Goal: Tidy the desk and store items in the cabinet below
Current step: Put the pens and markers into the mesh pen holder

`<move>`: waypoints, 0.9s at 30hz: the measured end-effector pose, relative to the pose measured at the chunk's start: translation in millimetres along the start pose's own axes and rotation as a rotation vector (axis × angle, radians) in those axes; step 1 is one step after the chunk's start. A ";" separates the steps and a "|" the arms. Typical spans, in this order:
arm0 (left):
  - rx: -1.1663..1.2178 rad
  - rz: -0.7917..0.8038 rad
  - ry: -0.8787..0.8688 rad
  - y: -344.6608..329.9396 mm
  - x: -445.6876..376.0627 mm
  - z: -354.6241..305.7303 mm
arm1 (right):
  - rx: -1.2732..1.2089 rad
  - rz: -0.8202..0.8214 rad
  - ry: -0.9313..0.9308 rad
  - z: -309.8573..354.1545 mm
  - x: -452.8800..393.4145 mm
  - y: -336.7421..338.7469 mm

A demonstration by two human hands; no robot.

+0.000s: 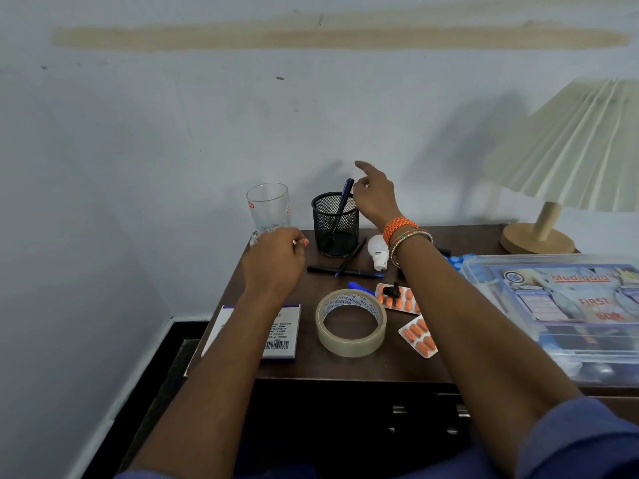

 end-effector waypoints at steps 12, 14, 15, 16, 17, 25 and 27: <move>0.007 0.003 -0.061 3.7 5.5 -20.4 | 0.212 -0.097 0.272 68.5 18.1 45.9; 0.003 0.016 -0.074 2.2 5.9 -21.2 | 0.300 -0.058 0.279 64.2 32.3 41.4; 0.008 0.030 -0.078 0.6 6.0 -21.4 | 0.346 -0.030 0.275 59.2 39.9 38.5; 0.009 0.046 -0.078 -1.0 5.7 -21.3 | 0.392 0.007 0.270 52.8 47.7 34.9; 0.004 0.062 -0.078 -2.4 4.5 -20.4 | 0.448 0.056 0.262 45.7 55.1 29.7; 0.008 0.238 -0.107 -17.7 7.1 -21.1 | 0.924 0.424 0.311 7.2 94.6 -22.1; 0.000 0.244 -0.115 -20.1 7.9 -22.5 | 1.025 0.462 0.337 -0.6 97.8 -29.6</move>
Point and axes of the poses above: each hand's wrist, its own x-axis away from the middle knuckle, its own y-axis out of the back of the hand, z = x × y, the point moved 5 cm from there along -x, towards the middle knuckle, and after that the axes turned 15 degrees about -x, right-handed, at the moved point
